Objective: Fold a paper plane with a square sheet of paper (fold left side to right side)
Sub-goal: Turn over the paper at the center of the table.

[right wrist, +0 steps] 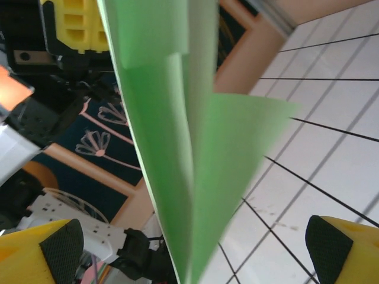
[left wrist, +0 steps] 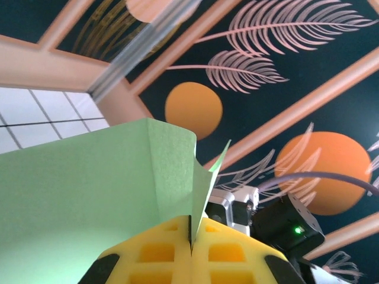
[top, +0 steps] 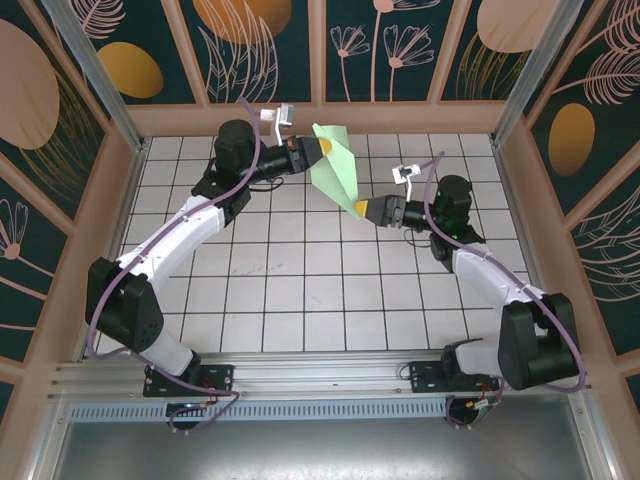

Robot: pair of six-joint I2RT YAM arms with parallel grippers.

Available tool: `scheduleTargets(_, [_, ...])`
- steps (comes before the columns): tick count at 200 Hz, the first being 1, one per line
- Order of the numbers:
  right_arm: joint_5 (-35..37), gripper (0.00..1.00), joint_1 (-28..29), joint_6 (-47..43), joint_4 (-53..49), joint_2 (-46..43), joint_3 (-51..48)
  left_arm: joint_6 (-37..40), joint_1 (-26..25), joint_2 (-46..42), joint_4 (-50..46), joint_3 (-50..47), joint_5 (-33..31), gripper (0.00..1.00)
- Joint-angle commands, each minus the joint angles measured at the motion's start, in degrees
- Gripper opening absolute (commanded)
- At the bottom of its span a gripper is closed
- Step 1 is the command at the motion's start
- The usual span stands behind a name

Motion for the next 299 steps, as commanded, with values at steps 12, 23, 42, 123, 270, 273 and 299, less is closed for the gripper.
scheduleTargets(12, [-2.9,0.96,1.4,3.3,7.7,4.3,6.5,-3.4,0.2,-0.8,5.5,-0.5,5.2,0.00])
scheduleTargets(23, [-3.2,0.89,1.6,3.6,7.7,5.6,8.5,-3.9,0.2,-1.0,6.2,-1.1,5.6,0.00])
scheduleTargets(42, [-3.2,0.78,1.7,3.2,7.0,6.6,10.6,-4.1,0.2,-1.1,6.4,-2.2,5.9,0.00])
scheduleTargets(123, [1.0,0.20,1.4,-6.7,-7.7,3.9,12.8,0.7,0.2,-1.8,-0.4,-3.2,2.3,0.22])
scheduleTargets(270, [115.1,0.05,35.3,-26.8,-87.1,29.6,45.4,17.2,1.1,-31.3,-23.4,-19.6,-47.7,0.58])
scheduleTargets(273, [115.8,0.05,35.8,-26.6,-87.7,30.5,45.7,17.1,1.1,-31.4,-23.5,-19.6,-47.8,0.58])
scheduleTargets(299, [118.1,0.05,38.9,-25.3,-90.3,38.1,46.5,16.8,1.1,-31.5,-23.3,-19.9,-47.6,0.58])
